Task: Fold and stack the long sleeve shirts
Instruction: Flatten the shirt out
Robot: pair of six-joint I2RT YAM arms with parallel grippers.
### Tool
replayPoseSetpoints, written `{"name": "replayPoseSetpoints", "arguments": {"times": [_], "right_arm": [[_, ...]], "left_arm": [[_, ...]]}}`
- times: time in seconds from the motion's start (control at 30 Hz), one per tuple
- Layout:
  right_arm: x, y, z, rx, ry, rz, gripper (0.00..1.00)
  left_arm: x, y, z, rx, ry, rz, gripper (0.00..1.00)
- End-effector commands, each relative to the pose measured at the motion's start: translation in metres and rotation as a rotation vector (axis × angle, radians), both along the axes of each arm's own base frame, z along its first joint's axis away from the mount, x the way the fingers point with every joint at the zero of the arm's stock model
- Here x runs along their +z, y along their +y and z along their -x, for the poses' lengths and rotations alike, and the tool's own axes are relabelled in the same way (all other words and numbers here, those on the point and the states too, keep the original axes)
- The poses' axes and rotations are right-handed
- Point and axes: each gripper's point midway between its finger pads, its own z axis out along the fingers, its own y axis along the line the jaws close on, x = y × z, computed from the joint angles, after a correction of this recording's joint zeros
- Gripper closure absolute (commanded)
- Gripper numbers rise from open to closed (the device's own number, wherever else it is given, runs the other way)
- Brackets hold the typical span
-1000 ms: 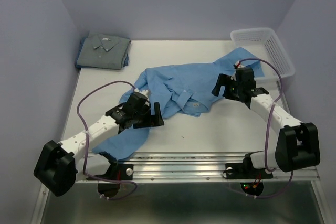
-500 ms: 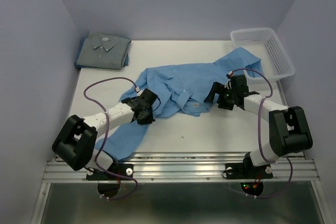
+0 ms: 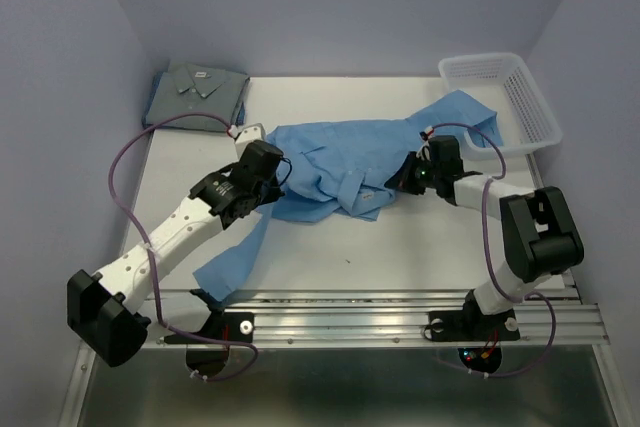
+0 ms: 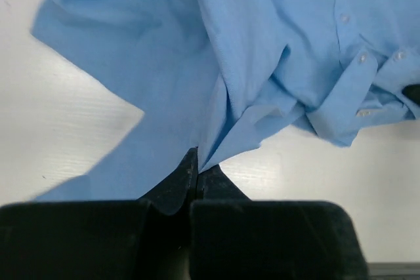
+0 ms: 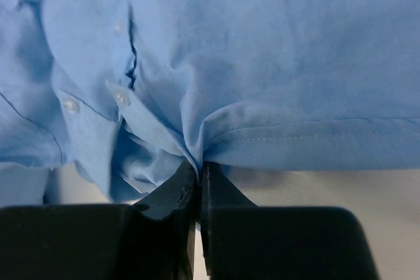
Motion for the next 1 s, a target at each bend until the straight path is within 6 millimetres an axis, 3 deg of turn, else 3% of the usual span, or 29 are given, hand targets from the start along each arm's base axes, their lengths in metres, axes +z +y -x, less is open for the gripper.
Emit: {"name": "replayPoseSetpoints", "arguments": {"times": [0.0,0.03,0.07,0.1,0.13,0.17,0.2,0.27,0.33,0.37,0.4,0.47,0.53,0.57,0.63,0.67,0.77,0.87,0.97], "right_arm": [[0.149,-0.012,-0.06,-0.094,-0.468,0.035,0.99],[0.171,-0.016,-0.062,-0.095,-0.534,0.065,0.99],[0.218,-0.021,-0.061,-0.111,-0.626,0.072,0.99],[0.242,-0.023,-0.058,-0.116,-0.676,0.074,0.99],[0.287,-0.028,-0.049,-0.125,-0.779,0.073,0.99],[0.299,-0.032,-0.043,-0.137,-0.81,0.078,0.99],[0.332,-0.035,-0.036,-0.153,-0.885,0.071,0.99],[0.372,-0.041,-0.018,-0.164,-0.985,0.067,0.99],[0.426,-0.047,0.013,-0.156,-1.126,0.063,0.99],[0.442,-0.05,0.023,-0.161,-1.171,0.067,0.99],[0.476,-0.06,0.042,-0.199,-1.247,0.068,0.99],[0.509,-0.071,0.06,-0.239,-1.337,0.101,0.99],[0.535,-0.083,0.078,-0.288,-1.382,0.118,0.99],[0.561,-0.089,0.096,-0.302,-1.44,0.122,0.99],[0.585,-0.089,0.117,-0.278,-1.5,0.122,0.99],[0.606,-0.086,0.14,-0.239,-1.562,0.107,0.99],[0.639,-0.087,0.181,-0.205,-1.669,0.095,0.99],[0.657,-0.092,0.207,-0.206,-1.735,0.099,0.99],[0.674,-0.101,0.234,-0.236,-1.786,0.101,0.99]], "left_arm": [[0.084,0.032,-0.016,0.149,-0.232,-0.014,1.0],[0.1,0.036,-0.017,0.173,-0.273,-0.001,1.0],[0.135,0.044,-0.019,0.209,-0.367,0.044,1.0],[0.156,0.048,-0.018,0.222,-0.425,0.07,1.0],[0.196,0.054,-0.015,0.225,-0.535,0.134,1.0],[0.216,0.057,-0.011,0.223,-0.593,0.164,1.0],[0.236,0.062,-0.006,0.222,-0.653,0.196,1.0],[0.28,0.076,0.013,0.203,-0.784,0.265,1.0],[0.332,0.086,0.034,0.168,-0.942,0.361,1.0],[0.346,0.088,0.043,0.143,-0.983,0.379,1.0],[0.36,0.085,0.052,0.088,-1.021,0.404,1.0],[0.397,0.092,0.076,0.026,-1.132,0.439,1.0],[0.421,0.083,0.097,-0.099,-1.207,0.465,1.0],[0.441,0.089,0.114,-0.13,-1.263,0.492,1.0],[0.463,0.087,0.137,-0.22,-1.334,0.514,1.0],[0.479,0.092,0.154,-0.259,-1.382,0.537,1.0],[0.502,0.1,0.185,-0.318,-1.466,0.573,1.0],[0.517,0.104,0.209,-0.387,-1.524,0.594,1.0],[0.529,0.116,0.217,-0.35,-1.556,0.605,1.0]]}}
